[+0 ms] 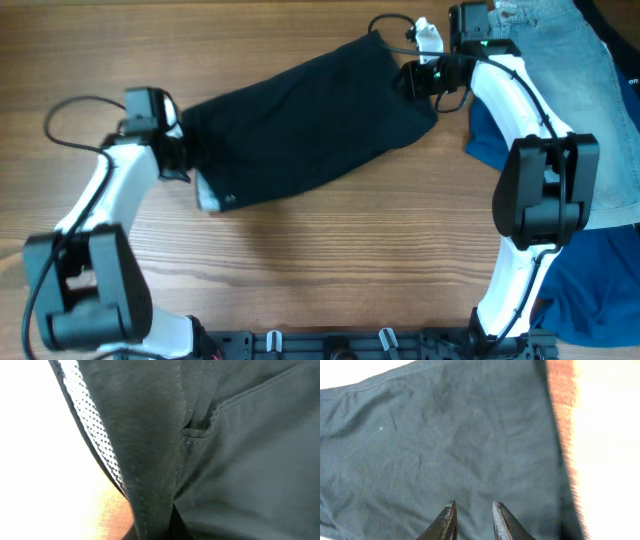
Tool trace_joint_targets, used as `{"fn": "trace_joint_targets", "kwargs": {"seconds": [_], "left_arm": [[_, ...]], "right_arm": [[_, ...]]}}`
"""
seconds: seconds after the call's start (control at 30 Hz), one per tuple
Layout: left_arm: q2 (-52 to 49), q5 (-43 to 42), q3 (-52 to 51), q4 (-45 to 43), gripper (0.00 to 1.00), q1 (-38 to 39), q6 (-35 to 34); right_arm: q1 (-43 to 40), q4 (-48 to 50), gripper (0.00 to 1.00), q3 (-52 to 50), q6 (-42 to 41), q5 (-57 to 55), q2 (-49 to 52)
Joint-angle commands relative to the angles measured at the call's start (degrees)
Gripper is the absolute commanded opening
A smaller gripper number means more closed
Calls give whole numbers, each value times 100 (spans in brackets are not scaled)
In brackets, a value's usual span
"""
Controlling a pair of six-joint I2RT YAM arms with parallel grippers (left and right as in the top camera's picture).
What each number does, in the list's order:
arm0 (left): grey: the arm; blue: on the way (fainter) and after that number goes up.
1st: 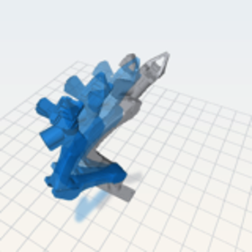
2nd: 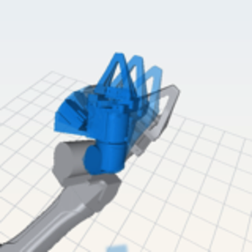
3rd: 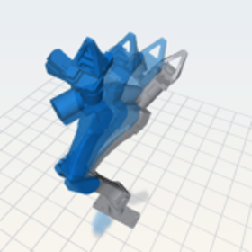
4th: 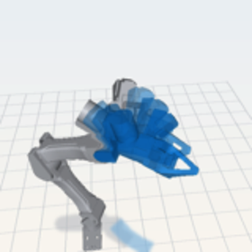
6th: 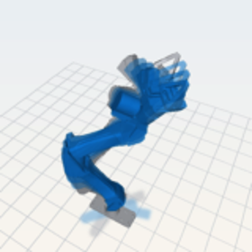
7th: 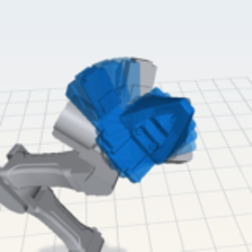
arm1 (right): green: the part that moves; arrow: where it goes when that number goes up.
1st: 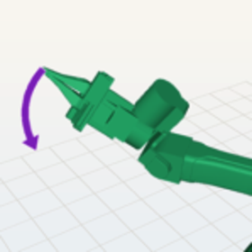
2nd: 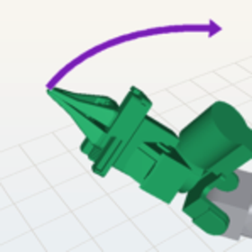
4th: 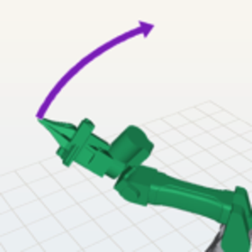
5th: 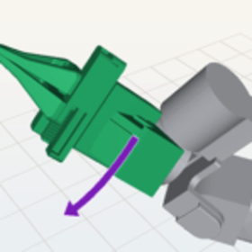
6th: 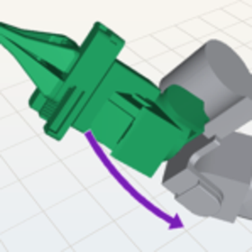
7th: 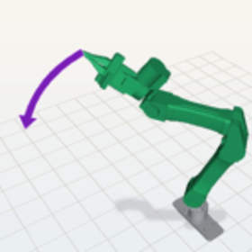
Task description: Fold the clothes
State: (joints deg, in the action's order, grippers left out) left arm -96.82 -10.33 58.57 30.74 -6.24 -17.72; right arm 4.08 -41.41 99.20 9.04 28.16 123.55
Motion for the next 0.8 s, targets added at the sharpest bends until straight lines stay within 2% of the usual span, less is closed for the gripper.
{"fn": "trace_joint_targets", "kwargs": {"seconds": [0.0,0.23,0.33,0.53,0.57,0.77], "left_arm": [[446,127,966,782,4,-162,382],[446,428,2015,1993,4,-304,914],[446,903,2573,2247,4,-304,1093],[391,968,2922,2024,4,-302,1237],[352,632,2920,1834,4,-278,1215],[-111,131,2920,1137,4,367,479]], "right_arm": [[87,-278,24,205,0,197,-42],[411,-533,23,203,133,369,-35],[542,-361,17,153,-68,365,-15],[636,-352,12,122,-179,531,-15],[638,-356,12,122,-205,540,-15],[636,-337,9,125,-365,540,-15]]}}
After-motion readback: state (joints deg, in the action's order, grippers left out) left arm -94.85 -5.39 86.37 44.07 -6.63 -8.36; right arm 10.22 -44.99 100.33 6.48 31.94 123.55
